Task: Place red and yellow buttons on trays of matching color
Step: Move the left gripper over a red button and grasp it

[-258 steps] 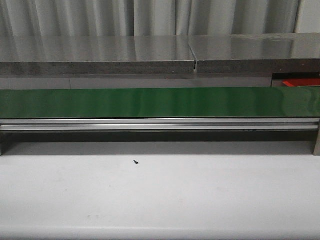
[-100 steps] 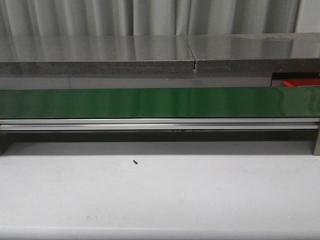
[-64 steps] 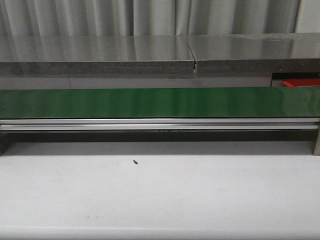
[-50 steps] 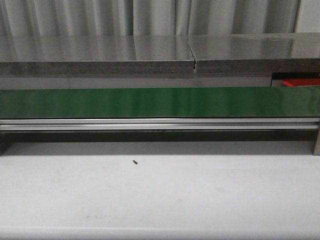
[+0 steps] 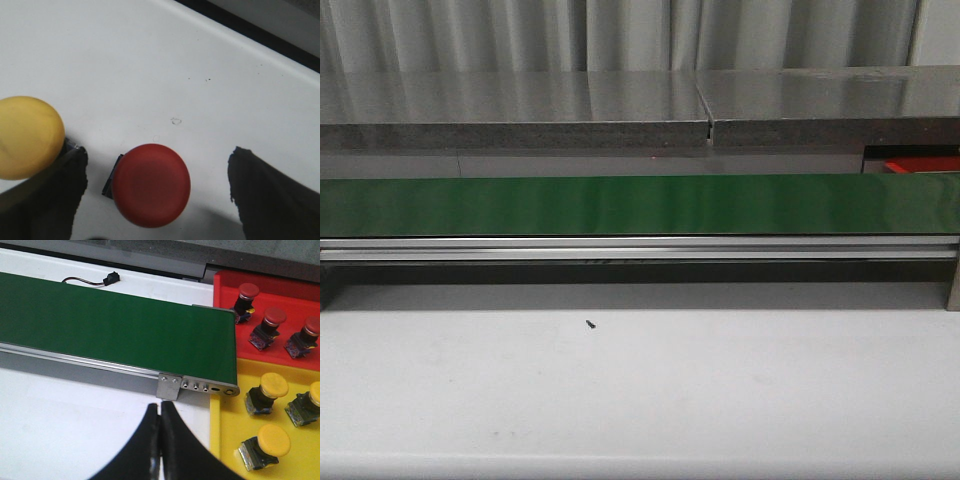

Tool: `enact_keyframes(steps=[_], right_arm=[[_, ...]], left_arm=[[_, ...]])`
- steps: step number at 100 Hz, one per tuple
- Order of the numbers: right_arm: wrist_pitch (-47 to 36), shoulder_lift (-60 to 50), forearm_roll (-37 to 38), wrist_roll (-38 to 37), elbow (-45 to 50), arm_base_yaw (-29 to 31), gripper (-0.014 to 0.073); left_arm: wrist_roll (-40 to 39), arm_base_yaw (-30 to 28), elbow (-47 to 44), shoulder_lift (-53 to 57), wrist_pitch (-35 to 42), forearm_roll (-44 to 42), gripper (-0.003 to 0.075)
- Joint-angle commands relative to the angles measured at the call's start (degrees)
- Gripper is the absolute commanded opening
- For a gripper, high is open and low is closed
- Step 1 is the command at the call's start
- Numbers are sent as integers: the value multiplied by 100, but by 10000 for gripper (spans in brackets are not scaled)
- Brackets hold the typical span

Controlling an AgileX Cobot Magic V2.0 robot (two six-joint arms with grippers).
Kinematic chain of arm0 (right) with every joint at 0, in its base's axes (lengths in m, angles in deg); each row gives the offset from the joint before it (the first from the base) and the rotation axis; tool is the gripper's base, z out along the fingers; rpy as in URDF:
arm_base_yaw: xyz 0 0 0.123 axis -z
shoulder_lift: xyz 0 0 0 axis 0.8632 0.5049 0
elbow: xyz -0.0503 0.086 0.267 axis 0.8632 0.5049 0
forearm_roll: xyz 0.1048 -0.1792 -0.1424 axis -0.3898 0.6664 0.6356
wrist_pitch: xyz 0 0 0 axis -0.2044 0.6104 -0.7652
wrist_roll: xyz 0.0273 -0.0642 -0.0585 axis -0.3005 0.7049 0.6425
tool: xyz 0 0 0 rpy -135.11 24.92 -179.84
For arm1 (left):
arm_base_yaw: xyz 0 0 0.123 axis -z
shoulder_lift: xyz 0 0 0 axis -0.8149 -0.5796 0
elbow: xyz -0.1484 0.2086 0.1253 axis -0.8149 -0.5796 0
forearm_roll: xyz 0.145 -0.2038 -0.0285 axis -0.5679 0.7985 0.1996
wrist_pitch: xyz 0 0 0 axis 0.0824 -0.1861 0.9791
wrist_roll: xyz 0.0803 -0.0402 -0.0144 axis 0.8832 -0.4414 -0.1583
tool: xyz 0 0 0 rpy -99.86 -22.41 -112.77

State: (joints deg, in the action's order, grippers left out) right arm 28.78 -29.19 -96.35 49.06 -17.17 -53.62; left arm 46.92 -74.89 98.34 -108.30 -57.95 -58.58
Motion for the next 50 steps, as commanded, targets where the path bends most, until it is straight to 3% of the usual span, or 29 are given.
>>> enact_keyframes(steps=[1, 36, 50], right_arm=[[-356, -1, -48, 49, -142, -13, -66], [-356, -1, -48, 49, -142, -13, -66], [-356, -1, -48, 49, -142, -13, -66]], left_arm=[[-40, -13, 176, 338, 184, 102, 536], [-40, -13, 176, 338, 127, 102, 491], [-40, -13, 176, 338, 44, 102, 385]])
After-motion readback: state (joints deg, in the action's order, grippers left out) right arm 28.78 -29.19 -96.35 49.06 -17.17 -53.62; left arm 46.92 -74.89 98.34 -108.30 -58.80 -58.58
